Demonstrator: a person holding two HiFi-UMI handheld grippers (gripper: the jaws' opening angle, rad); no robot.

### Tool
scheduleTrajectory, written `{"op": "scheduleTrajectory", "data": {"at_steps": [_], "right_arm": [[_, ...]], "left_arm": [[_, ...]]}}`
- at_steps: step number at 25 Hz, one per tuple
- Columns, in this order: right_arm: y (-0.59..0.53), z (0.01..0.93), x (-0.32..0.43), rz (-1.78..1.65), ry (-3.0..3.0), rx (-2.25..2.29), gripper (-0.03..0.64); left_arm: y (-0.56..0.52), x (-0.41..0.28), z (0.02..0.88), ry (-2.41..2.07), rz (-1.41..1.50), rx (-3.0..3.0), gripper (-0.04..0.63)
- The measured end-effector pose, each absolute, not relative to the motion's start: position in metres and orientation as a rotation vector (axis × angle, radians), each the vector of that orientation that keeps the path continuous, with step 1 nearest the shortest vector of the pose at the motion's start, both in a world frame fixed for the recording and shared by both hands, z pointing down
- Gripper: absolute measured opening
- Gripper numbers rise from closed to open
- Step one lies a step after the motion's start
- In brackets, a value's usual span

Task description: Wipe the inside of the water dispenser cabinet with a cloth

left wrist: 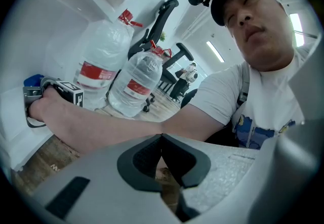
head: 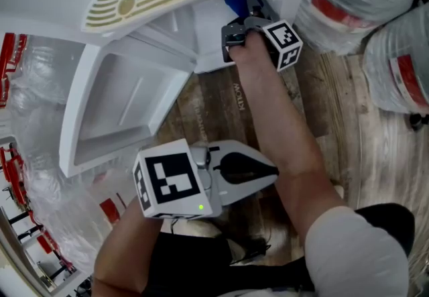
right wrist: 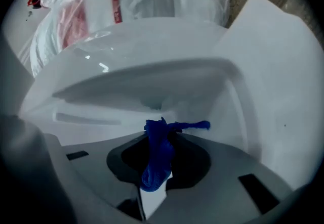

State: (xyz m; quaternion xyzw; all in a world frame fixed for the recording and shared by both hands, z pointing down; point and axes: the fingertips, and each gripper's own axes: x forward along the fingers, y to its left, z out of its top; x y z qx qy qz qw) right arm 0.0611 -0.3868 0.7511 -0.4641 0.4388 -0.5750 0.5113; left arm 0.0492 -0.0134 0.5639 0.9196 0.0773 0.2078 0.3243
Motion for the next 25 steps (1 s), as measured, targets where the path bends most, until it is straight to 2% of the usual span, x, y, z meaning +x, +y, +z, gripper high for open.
{"op": "scheduleTrajectory", "data": {"at_steps": [25], "right_arm": [[-0.306, 0.780, 0.086, -1.439, 0.938, -1.116, 0.072]], "left_arm": [[-0.009, 0.064, 0.560, 0.245, 0.536, 2.420, 0.003]]}}
